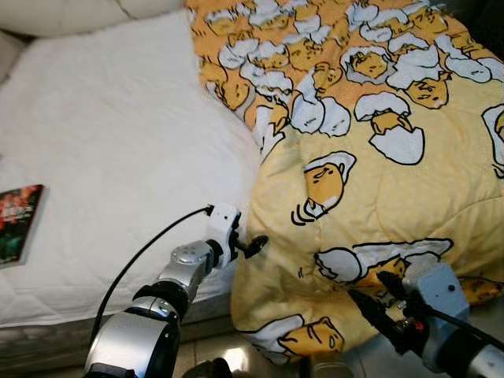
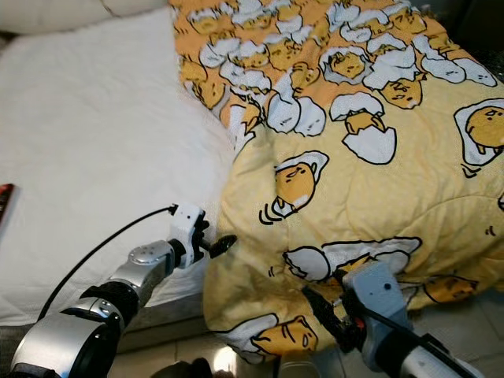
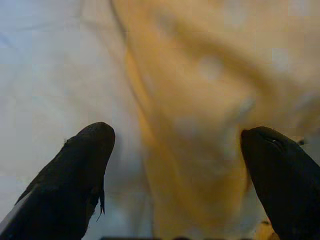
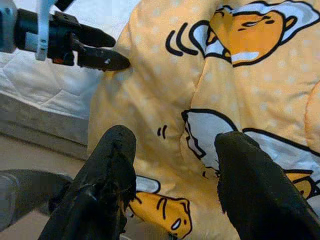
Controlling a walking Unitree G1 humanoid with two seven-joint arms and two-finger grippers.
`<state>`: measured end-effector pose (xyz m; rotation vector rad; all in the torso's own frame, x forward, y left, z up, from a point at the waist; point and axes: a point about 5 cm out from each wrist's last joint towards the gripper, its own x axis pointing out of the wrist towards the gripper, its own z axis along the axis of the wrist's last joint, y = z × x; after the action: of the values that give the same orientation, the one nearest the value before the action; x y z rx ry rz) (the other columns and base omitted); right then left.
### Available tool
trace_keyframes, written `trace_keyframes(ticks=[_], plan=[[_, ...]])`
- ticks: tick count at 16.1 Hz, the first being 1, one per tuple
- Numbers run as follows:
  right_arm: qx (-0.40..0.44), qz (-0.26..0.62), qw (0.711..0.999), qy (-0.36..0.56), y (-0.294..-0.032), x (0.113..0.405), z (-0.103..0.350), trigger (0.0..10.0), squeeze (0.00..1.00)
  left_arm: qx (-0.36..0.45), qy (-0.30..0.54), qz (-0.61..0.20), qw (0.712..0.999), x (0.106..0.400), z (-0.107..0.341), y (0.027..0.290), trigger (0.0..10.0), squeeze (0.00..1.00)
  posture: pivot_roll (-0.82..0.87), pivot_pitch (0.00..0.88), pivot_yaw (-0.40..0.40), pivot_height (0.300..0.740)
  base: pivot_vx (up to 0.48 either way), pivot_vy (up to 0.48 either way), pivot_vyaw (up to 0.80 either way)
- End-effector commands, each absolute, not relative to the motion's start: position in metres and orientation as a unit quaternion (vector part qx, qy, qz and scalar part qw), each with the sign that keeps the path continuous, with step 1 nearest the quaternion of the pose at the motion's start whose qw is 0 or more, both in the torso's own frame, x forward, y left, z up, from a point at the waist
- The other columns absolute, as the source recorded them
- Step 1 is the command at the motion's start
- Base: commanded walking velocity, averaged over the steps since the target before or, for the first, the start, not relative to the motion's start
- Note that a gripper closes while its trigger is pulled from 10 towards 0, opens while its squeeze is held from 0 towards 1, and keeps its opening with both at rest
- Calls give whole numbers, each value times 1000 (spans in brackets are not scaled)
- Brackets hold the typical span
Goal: Clean up the room
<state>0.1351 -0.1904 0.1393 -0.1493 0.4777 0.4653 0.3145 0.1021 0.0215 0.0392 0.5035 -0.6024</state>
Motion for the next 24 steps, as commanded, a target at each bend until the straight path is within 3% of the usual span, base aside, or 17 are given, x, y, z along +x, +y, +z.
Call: trace_keyframes(ticks=[1,4,5,7,24], plan=[[-71,242,940,228,-187,133,147,10000,0,46,253,-277,926,311,16,107,10000,0,-459,144,103,740,0,0,0],[-70,267,931,239,-187,129,150,10000,0,21,254,-271,928,310,15,100,10000,0,-474,139,91,740,0,0,0],[-73,278,926,246,-188,128,149,10000,0,17,254,-279,926,310,15,95,7569,0,-482,142,85,740,0,0,0],[-76,306,912,262,-188,123,150,10000,0,28,253,-279,926,308,14,93,0,0,-478,114,82,740,0,0,0],[-84,329,902,265,-188,124,149,10000,0,23,262,-286,921,300,7,83,0,0,-485,71,84,740,0,0,0]])
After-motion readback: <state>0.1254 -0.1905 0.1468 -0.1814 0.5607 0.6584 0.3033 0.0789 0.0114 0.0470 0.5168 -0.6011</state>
